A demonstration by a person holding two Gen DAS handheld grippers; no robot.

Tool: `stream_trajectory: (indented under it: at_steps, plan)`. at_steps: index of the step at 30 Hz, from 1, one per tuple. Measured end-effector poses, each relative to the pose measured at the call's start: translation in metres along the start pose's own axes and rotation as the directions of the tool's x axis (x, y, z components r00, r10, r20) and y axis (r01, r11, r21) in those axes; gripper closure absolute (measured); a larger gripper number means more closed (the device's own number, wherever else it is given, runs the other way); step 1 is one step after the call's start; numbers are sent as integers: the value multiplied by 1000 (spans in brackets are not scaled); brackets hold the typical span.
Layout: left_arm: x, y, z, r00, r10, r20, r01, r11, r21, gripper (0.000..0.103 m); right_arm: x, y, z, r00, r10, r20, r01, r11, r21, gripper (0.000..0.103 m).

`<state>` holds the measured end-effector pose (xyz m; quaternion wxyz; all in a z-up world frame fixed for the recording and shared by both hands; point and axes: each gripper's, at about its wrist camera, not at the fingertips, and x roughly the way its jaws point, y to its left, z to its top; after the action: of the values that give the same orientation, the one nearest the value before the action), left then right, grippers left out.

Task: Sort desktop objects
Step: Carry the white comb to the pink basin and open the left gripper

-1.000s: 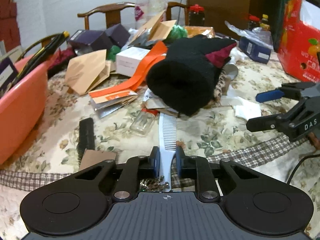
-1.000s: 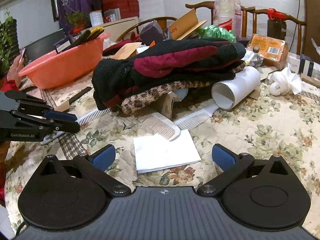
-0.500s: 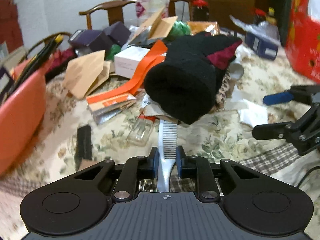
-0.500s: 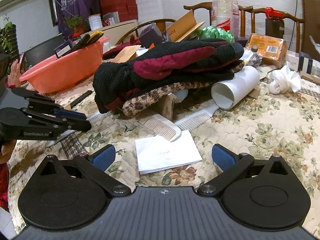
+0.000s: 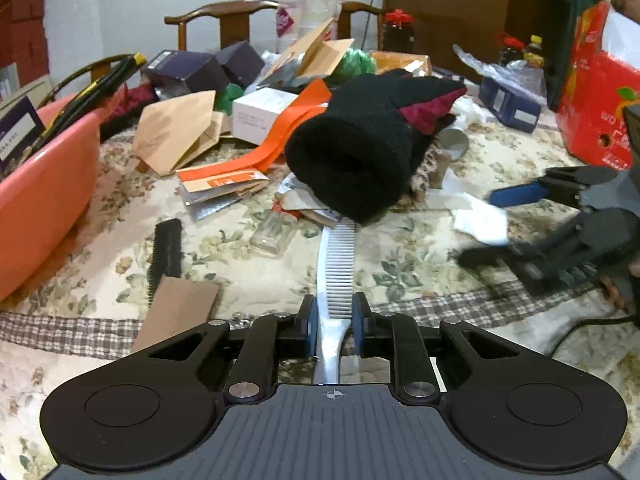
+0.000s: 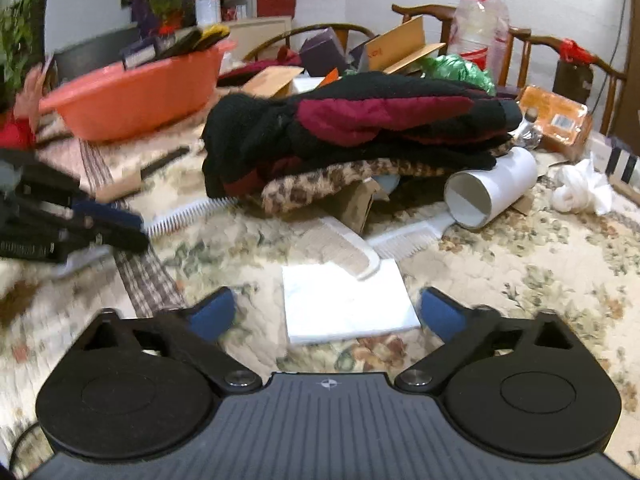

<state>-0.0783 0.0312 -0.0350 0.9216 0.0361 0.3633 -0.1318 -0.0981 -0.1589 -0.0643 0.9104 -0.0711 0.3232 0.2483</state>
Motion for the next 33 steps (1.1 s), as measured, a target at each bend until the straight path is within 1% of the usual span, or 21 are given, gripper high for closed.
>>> stream_trajectory:
  at_steps: [1, 2, 3, 4, 5, 9, 11, 15, 18, 21, 24, 29, 33]
  plan:
    - [-1, 1, -1, 1000, -7, 2, 7, 1000, -12, 90, -2, -1, 1, 1000, -7, 11, 7, 1000, 4, 29]
    - [-2, 2, -1, 1000, -12, 2, 12, 1000, -22, 90, -5, -2, 2, 1000, 13, 15, -13, 1000, 14, 62]
    - [-2, 3, 0, 1000, -14, 3, 15, 999, -29, 90, -8, -3, 4, 1000, 5, 15, -5, 1000, 28, 87]
    - [-4, 5, 0, 1000, -16, 7, 16, 999, -36, 90, -10, -5, 4, 1000, 13, 4, -13, 999, 50, 93]
    - [-6, 7, 0, 1000, -19, 11, 19, 999, -45, 90, -12, -7, 4, 1000, 22, 1, -22, 997, 69, 96]
    - [-13, 8, 0, 999, -43, 27, 45, 997, -64, 90, -16, -11, -1, 1000, 19, 12, -20, 992, 121, 99]
    - [-15, 7, 0, 998, -63, 31, 65, 996, -67, 90, -20, -11, -1, 999, 39, 7, -40, 989, 142, 99]
    - [-18, 1, -2, 996, -79, 35, 81, 995, -56, 90, -31, -3, -3, 988, 152, 3, -150, 973, 177, 99]
    - [-18, 1, -3, 994, -108, 31, 110, 991, -77, 90, -36, 5, -6, 975, 221, 0, -217, 958, 188, 99]
    - [-25, -2, -3, 990, -131, 54, 135, 988, -79, 90, -33, 18, -6, 976, 219, -10, -215, 962, 169, 99]
    - [-32, -8, 0, 987, -142, 78, 147, 987, -68, 90, -22, 21, -3, 973, 228, -27, -218, 956, 198, 99]
    - [-33, -13, -1, 986, -143, 85, 148, 987, -65, 90, -19, 31, 7, 962, 273, 13, -269, 938, 221, 99]
    - [-39, -10, -4, 984, -146, 98, 154, 985, -72, 90, -18, 40, 12, 962, 274, 21, -272, 939, 208, 99]
